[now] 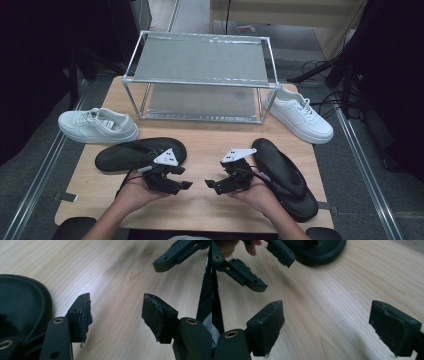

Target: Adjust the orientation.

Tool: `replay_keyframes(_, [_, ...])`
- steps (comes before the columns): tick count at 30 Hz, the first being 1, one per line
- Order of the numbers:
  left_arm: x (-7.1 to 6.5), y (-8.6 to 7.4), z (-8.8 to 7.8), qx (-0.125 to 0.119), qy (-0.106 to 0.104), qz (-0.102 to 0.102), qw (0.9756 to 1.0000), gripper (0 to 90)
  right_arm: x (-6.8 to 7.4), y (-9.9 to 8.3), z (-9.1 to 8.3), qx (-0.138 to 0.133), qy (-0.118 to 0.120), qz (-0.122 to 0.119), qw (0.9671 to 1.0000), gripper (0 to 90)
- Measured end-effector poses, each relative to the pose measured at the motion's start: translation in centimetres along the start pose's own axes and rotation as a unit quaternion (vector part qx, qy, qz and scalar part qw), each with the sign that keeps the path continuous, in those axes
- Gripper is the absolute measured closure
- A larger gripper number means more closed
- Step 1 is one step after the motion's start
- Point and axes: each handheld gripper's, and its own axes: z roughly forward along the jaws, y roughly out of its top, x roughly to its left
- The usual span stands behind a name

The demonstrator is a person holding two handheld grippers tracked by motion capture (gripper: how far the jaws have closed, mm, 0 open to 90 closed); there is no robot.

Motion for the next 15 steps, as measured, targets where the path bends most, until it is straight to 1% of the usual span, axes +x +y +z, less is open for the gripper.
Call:
replay_keyframes(3, [0.3, 0.0, -0.4, -0.002, 0.003, 0.0, 1.0, 40.3, 0.1, 0.1, -0.2, -0.011, -0.003, -0.011, 0.9999, 13.9])
replay_keyframes(6, [0.6, 0.0, -1.0, -0.01, 0.005, -0.003, 0.9999, 40.6, 0.1, 0.2, -0.4, -0.012, -0.005, -0.014, 0.9998, 13.9])
replay_keyframes(7, [0.6, 0.0, -1.0, -0.01, 0.005, -0.003, 0.9999, 41.5, 0.1, 0.2, -0.5, -0.011, -0.004, -0.014, 0.9998, 13.9])
replay_keyframes(9, [0.9, -0.1, -1.6, -0.011, -0.001, -0.008, 0.9999, 46.8, 0.0, 0.2, -0.5, -0.012, -0.003, -0.015, 0.9998, 13.9])
replay_keyframes(13, [1.1, -0.3, -1.9, -0.013, 0.003, -0.005, 0.9999, 47.7, 0.0, 0.3, -0.7, -0.017, -0.012, -0.022, 0.9995, 14.9])
replay_keyframes(14, [1.2, -0.3, -2.2, -0.005, 0.005, -0.007, 1.0, 48.7, 0.0, 0.4, -0.8, -0.022, -0.016, -0.029, 0.9992, 17.9])
replay_keyframes(15, [1.3, -0.4, -2.3, -0.007, 0.008, -0.005, 0.9999, 48.7, 0.0, 0.4, -0.9, -0.024, -0.019, -0.033, 0.999, 19.5])
